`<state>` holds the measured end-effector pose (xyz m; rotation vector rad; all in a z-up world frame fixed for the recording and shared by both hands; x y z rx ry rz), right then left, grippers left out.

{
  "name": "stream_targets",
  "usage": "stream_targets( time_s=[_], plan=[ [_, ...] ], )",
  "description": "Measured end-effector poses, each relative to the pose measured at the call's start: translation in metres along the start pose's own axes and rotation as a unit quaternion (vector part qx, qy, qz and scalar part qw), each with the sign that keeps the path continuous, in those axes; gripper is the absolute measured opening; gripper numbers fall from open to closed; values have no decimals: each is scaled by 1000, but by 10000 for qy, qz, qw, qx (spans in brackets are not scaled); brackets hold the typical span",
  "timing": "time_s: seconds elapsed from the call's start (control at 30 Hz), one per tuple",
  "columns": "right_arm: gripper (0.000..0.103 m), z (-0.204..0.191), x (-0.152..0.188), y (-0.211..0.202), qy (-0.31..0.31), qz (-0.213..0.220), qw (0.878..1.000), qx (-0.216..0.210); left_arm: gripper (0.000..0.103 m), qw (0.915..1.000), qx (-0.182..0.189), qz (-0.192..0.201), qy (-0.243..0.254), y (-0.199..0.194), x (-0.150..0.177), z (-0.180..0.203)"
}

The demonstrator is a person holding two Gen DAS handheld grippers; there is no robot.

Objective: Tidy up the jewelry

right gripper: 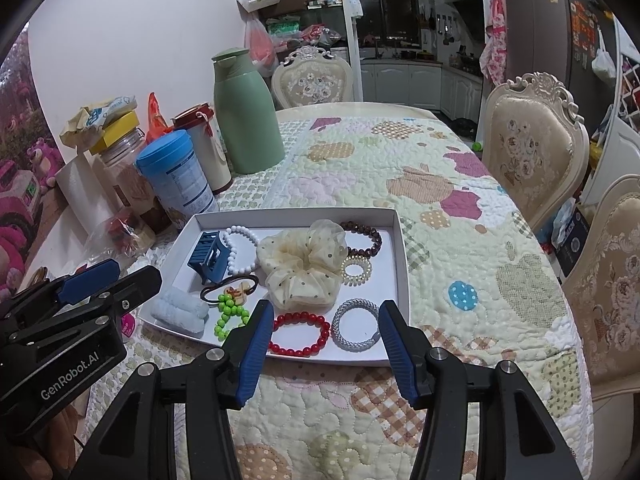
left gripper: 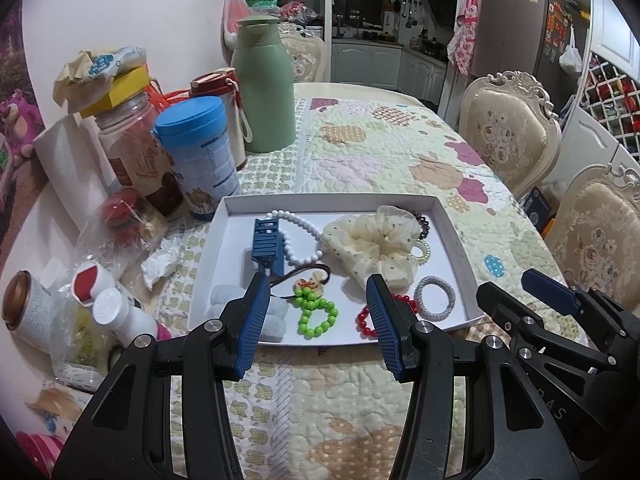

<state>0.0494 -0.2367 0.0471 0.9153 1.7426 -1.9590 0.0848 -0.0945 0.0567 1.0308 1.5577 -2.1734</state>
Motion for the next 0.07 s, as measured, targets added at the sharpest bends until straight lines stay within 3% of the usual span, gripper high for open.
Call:
stream_targets(
  time_s=[0.07],
  plan=[
    [53,5,2,3,16,-11,10000,-18,50,10000,-11,-19,28,2,1,1]
  ],
)
Point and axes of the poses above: each gripper's, at about its wrist camera, not at the fingertips, and y roughly the way its jaws point, z to its right, x to its underside, the point moved 4 cm from there along y, roughly the way its jaws point, and after that the axes turned 12 degrees about x, right-handed, at the moved point
